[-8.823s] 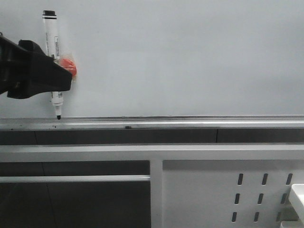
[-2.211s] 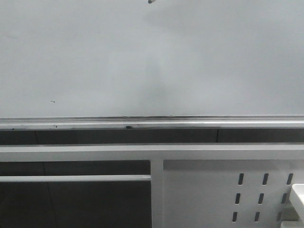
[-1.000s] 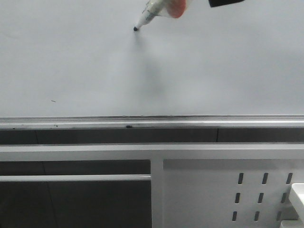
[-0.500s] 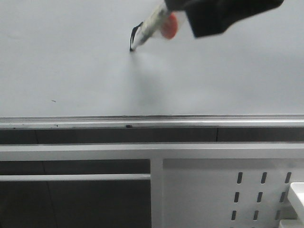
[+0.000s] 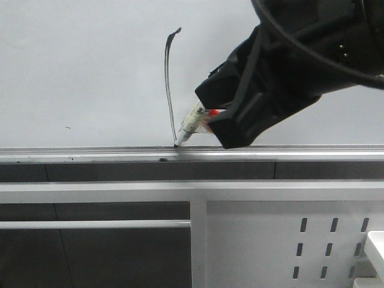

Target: Write number 1 on whiteboard

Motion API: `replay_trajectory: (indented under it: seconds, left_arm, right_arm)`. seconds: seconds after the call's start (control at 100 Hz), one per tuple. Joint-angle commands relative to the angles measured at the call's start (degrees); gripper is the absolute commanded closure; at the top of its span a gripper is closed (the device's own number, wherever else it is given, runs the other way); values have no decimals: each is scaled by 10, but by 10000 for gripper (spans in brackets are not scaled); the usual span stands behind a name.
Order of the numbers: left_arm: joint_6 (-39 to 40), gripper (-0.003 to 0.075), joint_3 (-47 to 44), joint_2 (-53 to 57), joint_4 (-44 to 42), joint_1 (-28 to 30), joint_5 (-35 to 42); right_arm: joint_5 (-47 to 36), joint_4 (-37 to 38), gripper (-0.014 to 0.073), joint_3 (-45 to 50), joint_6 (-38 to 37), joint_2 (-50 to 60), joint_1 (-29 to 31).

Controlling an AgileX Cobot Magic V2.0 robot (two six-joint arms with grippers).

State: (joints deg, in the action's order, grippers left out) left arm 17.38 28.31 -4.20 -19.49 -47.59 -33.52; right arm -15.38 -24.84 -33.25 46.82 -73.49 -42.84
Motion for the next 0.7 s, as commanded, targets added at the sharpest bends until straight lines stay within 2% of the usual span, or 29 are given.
replay_trajectory:
  seconds: [0.0, 0.11, 0.21, 0.28, 0.42, 0.49, 0.62, 0.69]
  left_arm:
    - [5, 740, 15, -9, -4, 2, 45]
    - [5, 740, 15, -9, 10, 2, 45]
    - [5, 740, 15, -9, 42, 2, 45]
    - [5, 740, 15, -10, 71, 2, 45]
    - [-66, 731, 15, -30, 115, -1, 40]
    - [-130, 675, 18, -60, 163, -4, 39]
    - [-281, 479, 39, -156, 279, -4, 14]
    - [-335, 442, 57, -208, 324, -4, 6]
  right_arm:
    - [-65, -18, 671, -16, 6, 14, 12]
    - [-16, -18, 671, -23, 6, 55, -9]
    - [184, -18, 671, -56, 6, 124, -35]
    - [284, -18, 671, -78, 6, 169, -55]
    - [337, -26, 671, -118, 6, 221, -68]
    - [353, -46, 671, -145, 6, 221, -68]
    - [381, -52, 671, -191, 6, 195, -68]
    - [395, -52, 671, -212, 6, 176, -68]
